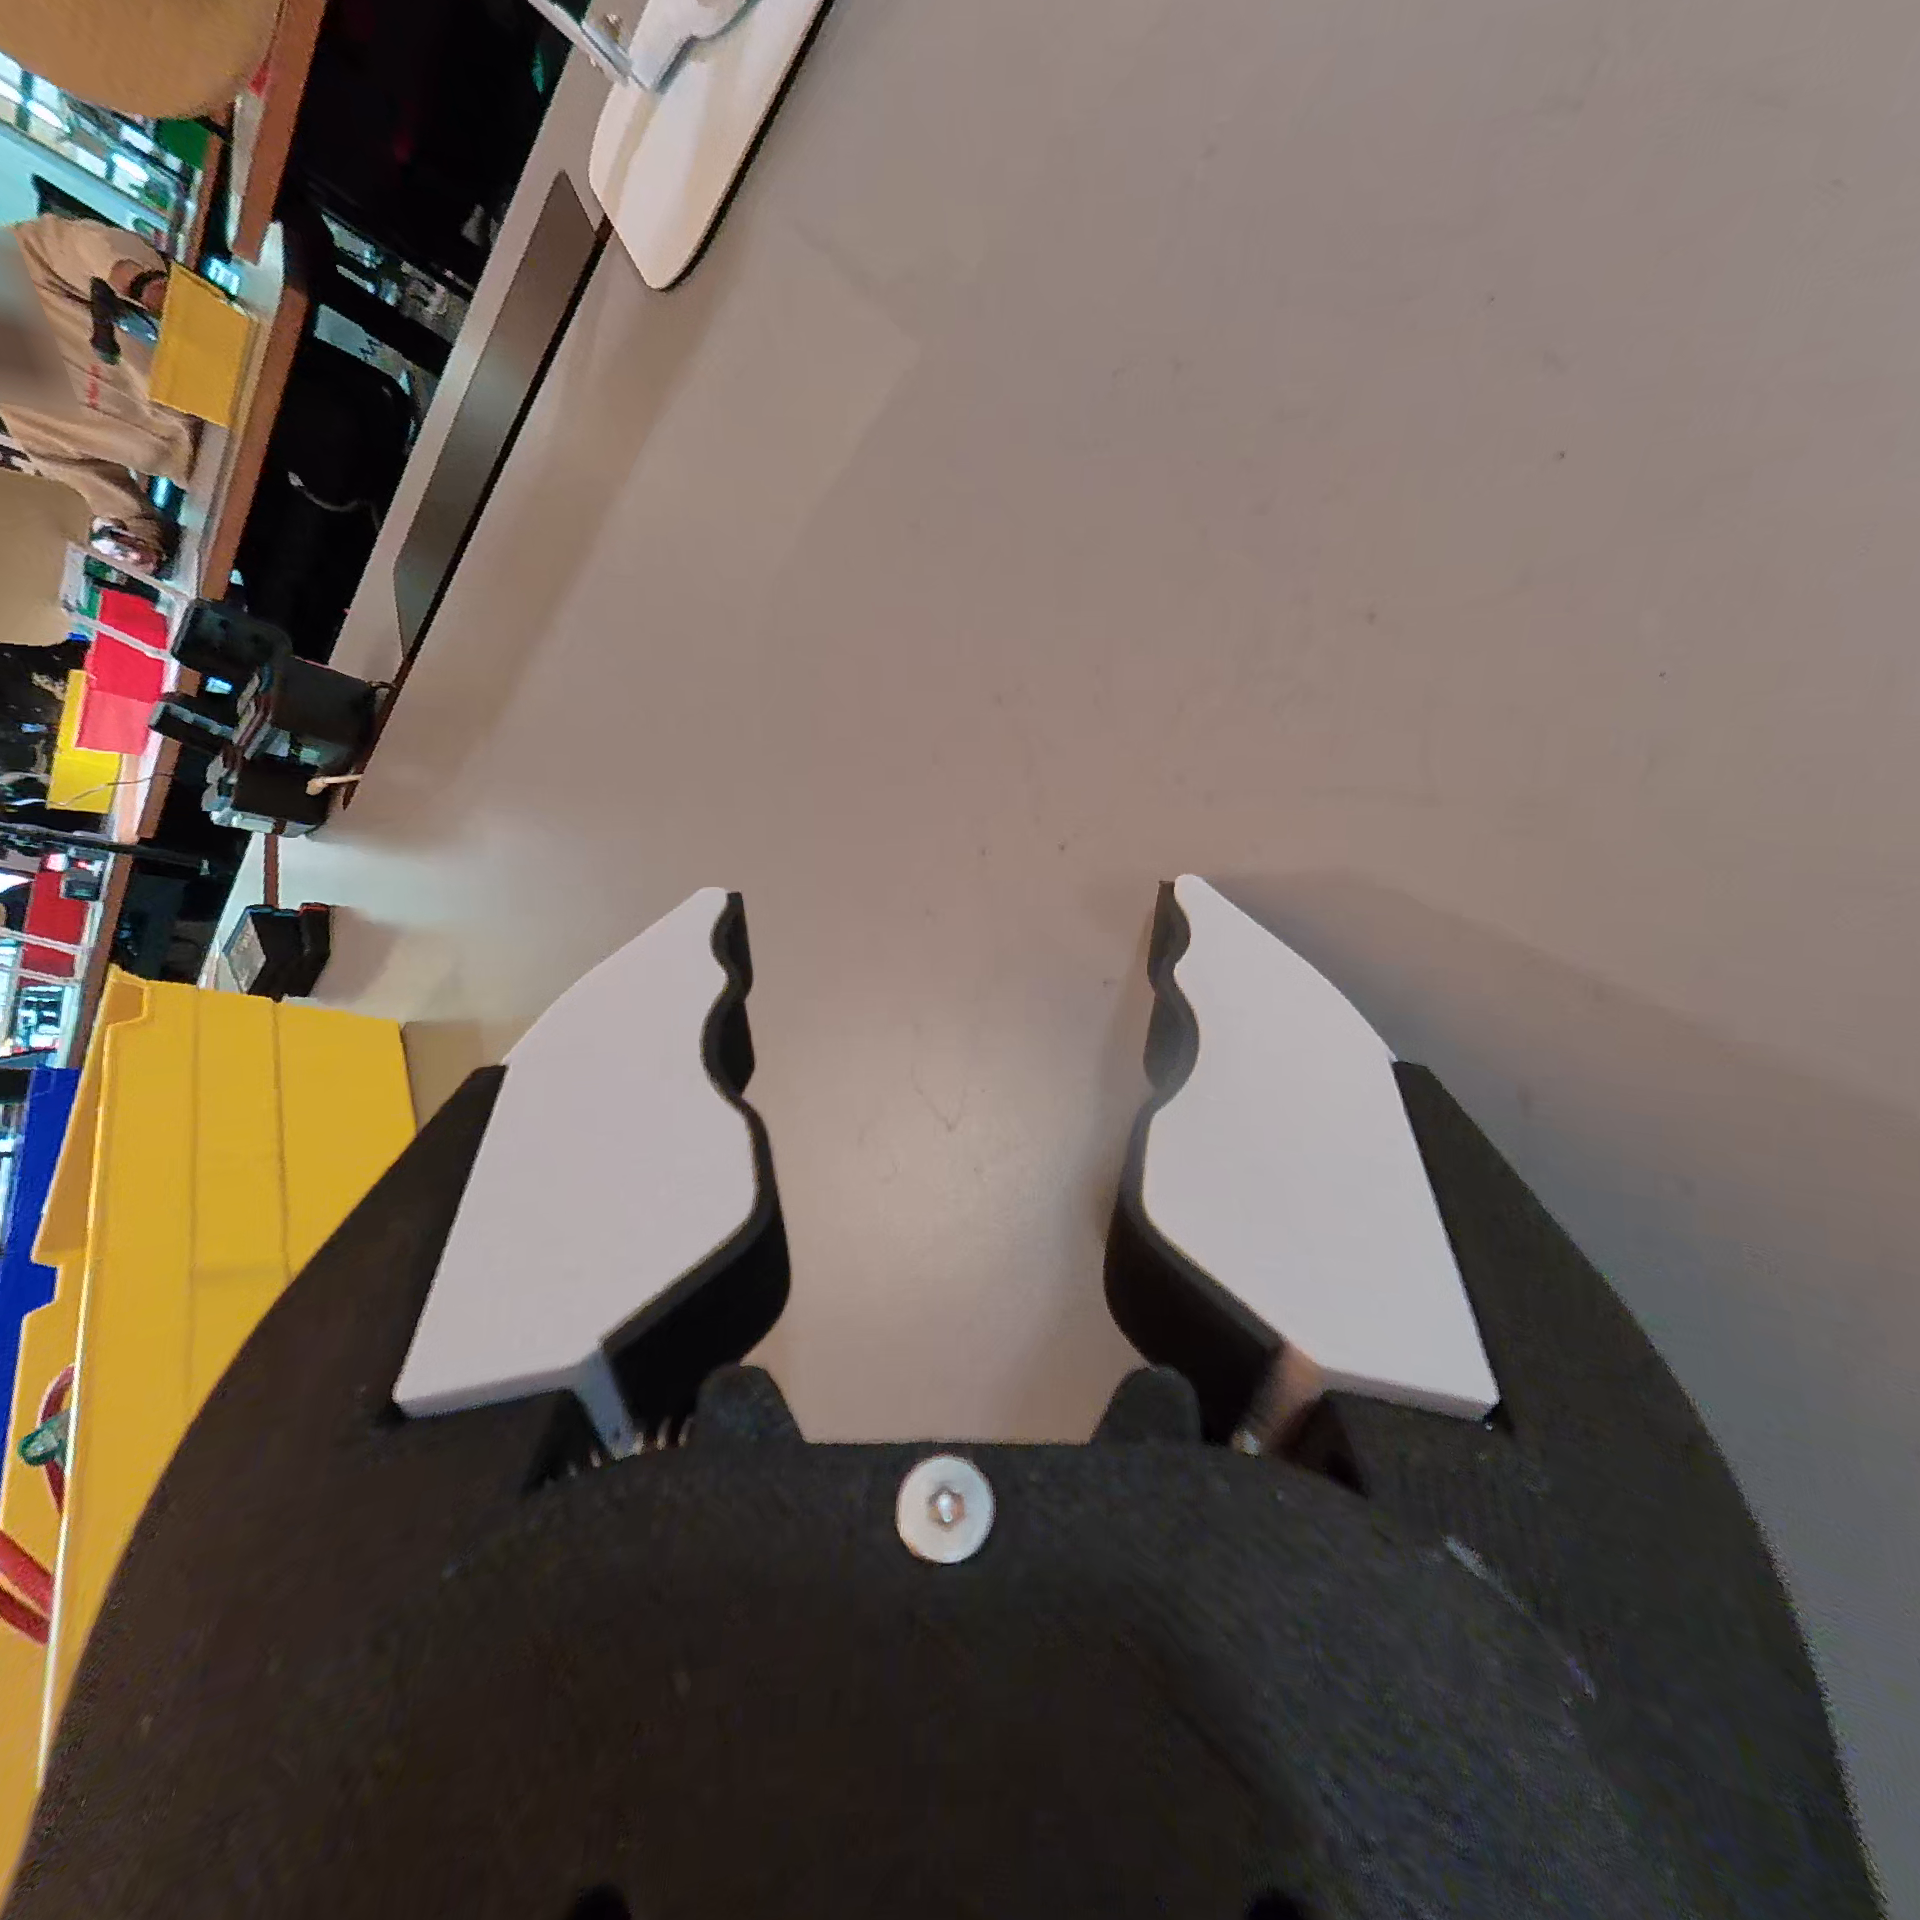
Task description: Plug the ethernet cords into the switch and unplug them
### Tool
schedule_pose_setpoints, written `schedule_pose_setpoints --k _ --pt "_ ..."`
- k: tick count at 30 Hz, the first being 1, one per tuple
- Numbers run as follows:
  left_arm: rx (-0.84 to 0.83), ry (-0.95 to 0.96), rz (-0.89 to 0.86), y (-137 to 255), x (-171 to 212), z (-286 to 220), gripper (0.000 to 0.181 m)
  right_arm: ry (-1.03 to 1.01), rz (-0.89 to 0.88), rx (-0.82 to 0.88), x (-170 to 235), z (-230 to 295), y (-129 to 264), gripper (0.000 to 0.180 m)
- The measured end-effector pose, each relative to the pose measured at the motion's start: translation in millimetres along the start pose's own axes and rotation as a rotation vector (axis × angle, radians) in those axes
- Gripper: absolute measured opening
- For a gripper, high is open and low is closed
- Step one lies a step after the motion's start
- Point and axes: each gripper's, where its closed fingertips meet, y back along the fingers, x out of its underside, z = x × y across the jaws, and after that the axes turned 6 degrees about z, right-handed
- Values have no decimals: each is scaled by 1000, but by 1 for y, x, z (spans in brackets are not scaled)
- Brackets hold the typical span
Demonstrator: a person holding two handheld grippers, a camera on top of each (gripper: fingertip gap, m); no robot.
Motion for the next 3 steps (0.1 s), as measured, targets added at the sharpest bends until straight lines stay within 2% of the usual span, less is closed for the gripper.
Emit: schedule_pose_setpoints --k 3 --pt "-14 -25 -3 -8 8 -4 77 -104 -93 12 -7 -10 8 117"
